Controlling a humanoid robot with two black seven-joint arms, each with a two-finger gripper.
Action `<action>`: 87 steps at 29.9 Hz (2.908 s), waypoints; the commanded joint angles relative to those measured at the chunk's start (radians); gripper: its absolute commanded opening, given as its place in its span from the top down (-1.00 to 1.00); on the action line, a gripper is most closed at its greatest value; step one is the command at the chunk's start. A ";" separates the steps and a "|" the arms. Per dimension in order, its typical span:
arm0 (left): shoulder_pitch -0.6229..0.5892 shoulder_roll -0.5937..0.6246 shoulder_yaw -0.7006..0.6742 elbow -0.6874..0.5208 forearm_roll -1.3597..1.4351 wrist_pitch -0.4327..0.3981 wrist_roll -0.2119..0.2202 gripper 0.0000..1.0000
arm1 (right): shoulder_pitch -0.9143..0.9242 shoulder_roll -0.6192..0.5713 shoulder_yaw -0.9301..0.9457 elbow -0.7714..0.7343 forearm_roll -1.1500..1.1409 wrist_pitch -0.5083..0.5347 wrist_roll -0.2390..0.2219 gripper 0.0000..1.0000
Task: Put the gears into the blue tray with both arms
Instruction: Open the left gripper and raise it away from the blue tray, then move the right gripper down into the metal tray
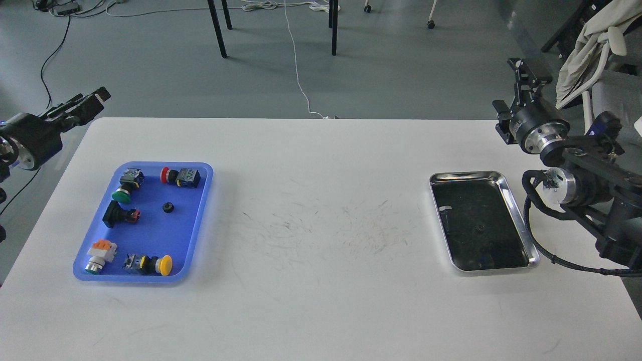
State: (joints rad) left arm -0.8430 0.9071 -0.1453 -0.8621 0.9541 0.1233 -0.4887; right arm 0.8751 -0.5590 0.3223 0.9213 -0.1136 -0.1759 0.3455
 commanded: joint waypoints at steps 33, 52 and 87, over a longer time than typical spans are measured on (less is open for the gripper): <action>-0.036 -0.046 -0.106 -0.120 -0.445 -0.177 0.000 -0.95 | 0.104 -0.117 -0.103 0.100 -0.003 -0.010 -0.007 -0.94; -0.149 -0.327 -0.128 0.095 -0.683 -0.234 0.284 -0.95 | 0.064 -0.361 -0.117 0.275 -0.044 -0.010 -0.003 -0.94; -0.209 -0.659 -0.152 0.361 -0.718 -0.240 0.265 -0.95 | 0.208 -0.521 -0.356 0.326 -0.716 0.411 -0.138 -0.97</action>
State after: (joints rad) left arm -1.0533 0.2582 -0.2979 -0.5015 0.2362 -0.1194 -0.2231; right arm 1.0730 -1.0743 -0.0336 1.2488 -0.7447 0.1951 0.2120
